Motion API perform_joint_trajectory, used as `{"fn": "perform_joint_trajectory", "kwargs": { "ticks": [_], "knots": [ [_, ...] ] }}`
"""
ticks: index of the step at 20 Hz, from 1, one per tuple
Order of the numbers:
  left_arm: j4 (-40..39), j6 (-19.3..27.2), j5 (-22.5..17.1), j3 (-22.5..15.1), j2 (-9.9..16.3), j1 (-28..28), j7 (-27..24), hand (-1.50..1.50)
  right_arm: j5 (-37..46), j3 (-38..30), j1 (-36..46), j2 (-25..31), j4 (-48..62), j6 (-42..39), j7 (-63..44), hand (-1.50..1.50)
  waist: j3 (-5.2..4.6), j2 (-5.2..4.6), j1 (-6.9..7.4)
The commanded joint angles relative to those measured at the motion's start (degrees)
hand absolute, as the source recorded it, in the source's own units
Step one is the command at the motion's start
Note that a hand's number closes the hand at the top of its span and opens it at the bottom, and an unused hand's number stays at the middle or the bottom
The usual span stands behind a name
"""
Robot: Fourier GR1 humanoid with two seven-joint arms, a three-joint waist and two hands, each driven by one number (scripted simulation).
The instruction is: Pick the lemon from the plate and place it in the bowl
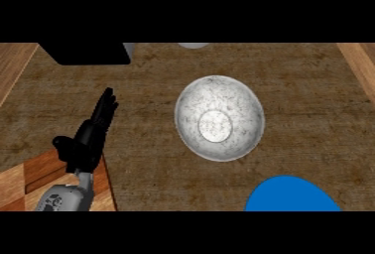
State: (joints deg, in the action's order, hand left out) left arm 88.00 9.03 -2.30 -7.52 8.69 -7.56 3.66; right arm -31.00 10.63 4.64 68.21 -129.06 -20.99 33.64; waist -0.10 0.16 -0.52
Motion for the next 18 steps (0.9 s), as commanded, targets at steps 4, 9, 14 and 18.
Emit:
{"fn": "perform_joint_trajectory", "kwargs": {
  "ticks": [4,9,14,18],
  "knots": [
    [0.3,-2.8,-1.1,0.7,0.2,-1.7,2.0,0.0,-4.8,4.1,16.0,-5.7,2.9,2.5,-17.3,1.5,-0.01,-0.39,2.11],
    [-1.9,-0.9,0.8,0.6,-1.2,-4.4,1.0,0.0,10.1,7.4,23.0,-11.6,9.2,6.1,-18.8,1.5,0.01,-0.5,2.36],
    [-0.9,-2.5,0.3,1.1,0.1,-4.7,2.2,0.0,26.6,16.1,30.8,-21.4,19.4,9.8,-19.6,1.5,0.02,-0.7,3.45],
    [-3.7,-2.3,0.7,0.8,-1.5,-4.9,1.1,0.0,34.0,22.2,36.8,-33.2,30.1,11.7,-21.4,1.5,0.02,-0.64,2.72]
  ]
}}
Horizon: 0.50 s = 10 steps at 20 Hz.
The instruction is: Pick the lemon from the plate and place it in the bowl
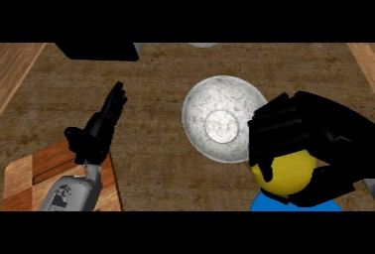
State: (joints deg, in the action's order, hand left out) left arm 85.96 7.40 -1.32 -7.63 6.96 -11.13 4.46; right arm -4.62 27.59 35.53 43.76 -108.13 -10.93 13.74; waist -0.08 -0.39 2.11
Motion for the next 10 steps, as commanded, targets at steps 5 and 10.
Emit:
{"fn": "perform_joint_trajectory", "kwargs": {
  "ticks": [5,10],
  "knots": [
    [0.4,-0.8,-0.5,1.0,-0.3,-0.4,0.8,0.0,16.2,4.3,7.5,-15.1,25.8,3.5,8.9,1.5,0.07,0.05,-0.81],
    [1.0,-2.0,0.1,1.6,1.2,1.9,-0.1,0.0,21.2,2.9,11.0,-20.6,40.7,3.4,16.6,1.5,0.08,0.14,-1.05]
  ]
}}
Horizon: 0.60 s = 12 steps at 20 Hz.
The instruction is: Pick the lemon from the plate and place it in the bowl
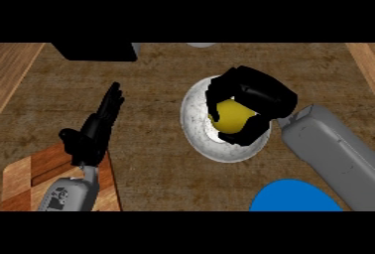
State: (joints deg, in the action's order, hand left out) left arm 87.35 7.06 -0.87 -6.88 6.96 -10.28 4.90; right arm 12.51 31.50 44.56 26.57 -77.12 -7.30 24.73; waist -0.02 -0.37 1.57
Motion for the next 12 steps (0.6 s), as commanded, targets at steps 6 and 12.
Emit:
{"fn": "perform_joint_trajectory", "kwargs": {
  "ticks": [6,12],
  "knots": [
    [-0.9,-0.4,0.2,0.7,-0.3,-0.5,-0.5,0.0,3.2,2.6,7.5,-8.0,23.5,-11.3,5.6,-1.5,-0.01,-0.11,0.06],
    [1.4,-2.0,-0.5,1.6,1.0,2.9,-1.9,0.0,2.0,-1.7,9.2,-10.6,36.2,-15.2,21.2,-1.5,0.03,-0.09,0.29]
  ]
}}
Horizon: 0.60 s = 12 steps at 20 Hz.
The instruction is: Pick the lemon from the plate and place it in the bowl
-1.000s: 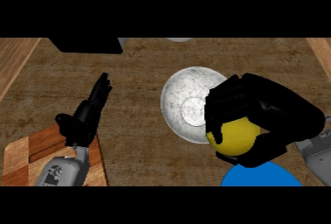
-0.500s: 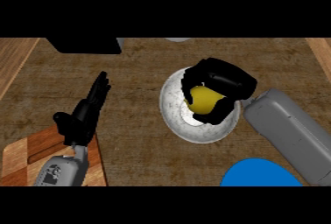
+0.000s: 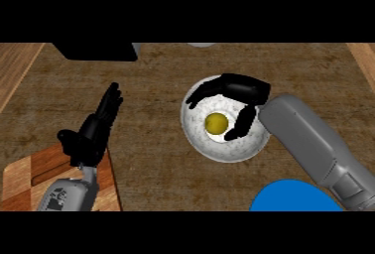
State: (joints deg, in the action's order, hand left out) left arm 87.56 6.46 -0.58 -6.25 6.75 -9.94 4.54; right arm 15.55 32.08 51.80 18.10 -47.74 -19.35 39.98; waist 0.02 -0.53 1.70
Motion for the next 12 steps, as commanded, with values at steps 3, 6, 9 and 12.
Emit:
{"fn": "perform_joint_trajectory", "kwargs": {
  "ticks": [3,6,9,12],
  "knots": [
    [-3.1,0.7,0.6,0.6,-1.1,-0.3,-1.8,0.0,-5.7,-6.4,2.3,-4.5,5.6,-5.4,6.2,-1.5,-0.01,0.18,-0.76],
    [0.4,0.2,0.2,1.1,0.0,-0.4,0.5,0.0,-9.9,-10.5,2.5,-3.0,5.2,-8.4,5.6,-1.5,0.0,0.46,-1.11],
    [1.6,0.6,1.1,-1.0,-1.5,1.5,1.0,0.0,-13.5,-14.8,6.8,0.2,10.6,-14.0,4.5,-1.5,0.0,0.26,-0.48],
    [-0.3,1.0,1.4,0.0,-1.6,0.3,-0.1,0.0,-16.3,-16.7,7.6,1.3,12.0,-18.3,0.8,-1.5,-0.01,0.31,-0.95]
  ]
}}
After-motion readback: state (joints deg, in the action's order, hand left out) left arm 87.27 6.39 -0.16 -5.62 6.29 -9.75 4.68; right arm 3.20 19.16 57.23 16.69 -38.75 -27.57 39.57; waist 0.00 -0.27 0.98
